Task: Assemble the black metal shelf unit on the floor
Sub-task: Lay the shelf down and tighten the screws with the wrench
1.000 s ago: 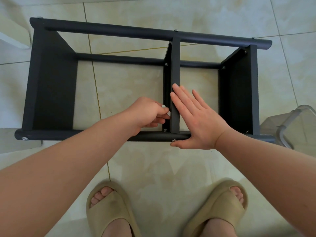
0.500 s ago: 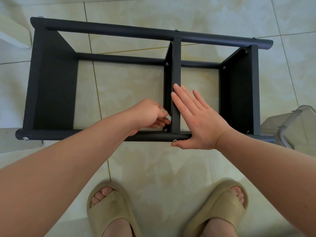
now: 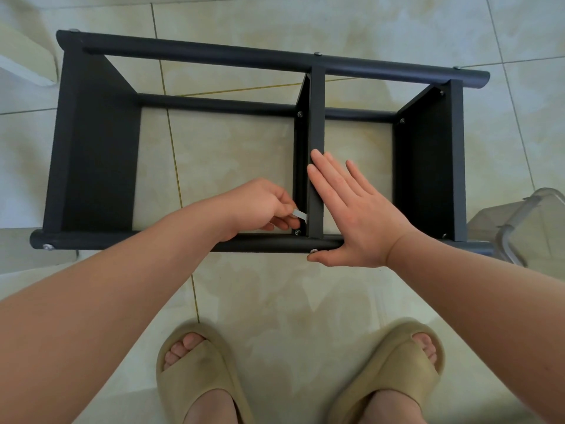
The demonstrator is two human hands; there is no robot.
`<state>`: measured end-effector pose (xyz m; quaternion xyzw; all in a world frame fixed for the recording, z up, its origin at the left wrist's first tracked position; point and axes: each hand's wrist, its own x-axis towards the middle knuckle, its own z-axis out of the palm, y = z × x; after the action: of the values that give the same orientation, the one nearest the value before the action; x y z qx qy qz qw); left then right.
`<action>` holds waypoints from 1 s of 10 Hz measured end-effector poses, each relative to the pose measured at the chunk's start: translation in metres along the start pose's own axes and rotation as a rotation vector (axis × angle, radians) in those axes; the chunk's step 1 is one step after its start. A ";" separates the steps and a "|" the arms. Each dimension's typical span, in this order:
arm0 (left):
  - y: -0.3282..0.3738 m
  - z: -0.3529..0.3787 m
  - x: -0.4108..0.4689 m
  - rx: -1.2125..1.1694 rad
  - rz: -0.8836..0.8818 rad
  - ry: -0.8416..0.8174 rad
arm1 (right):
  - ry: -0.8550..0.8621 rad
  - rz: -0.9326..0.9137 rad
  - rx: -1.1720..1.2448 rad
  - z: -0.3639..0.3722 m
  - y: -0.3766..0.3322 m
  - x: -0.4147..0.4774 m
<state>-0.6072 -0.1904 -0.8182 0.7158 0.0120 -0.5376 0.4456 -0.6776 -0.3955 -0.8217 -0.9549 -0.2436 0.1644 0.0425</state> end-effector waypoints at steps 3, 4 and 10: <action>-0.003 -0.003 -0.001 0.121 0.036 -0.034 | 0.020 -0.005 0.007 0.001 0.000 0.000; -0.005 -0.004 -0.001 0.154 0.049 -0.050 | 0.020 -0.003 0.001 0.001 0.001 0.000; -0.008 -0.004 -0.004 0.317 0.062 0.009 | 0.012 0.000 0.010 0.001 0.001 -0.001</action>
<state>-0.6100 -0.1814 -0.8205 0.7795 -0.0928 -0.5155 0.3435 -0.6783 -0.3963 -0.8230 -0.9557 -0.2424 0.1597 0.0490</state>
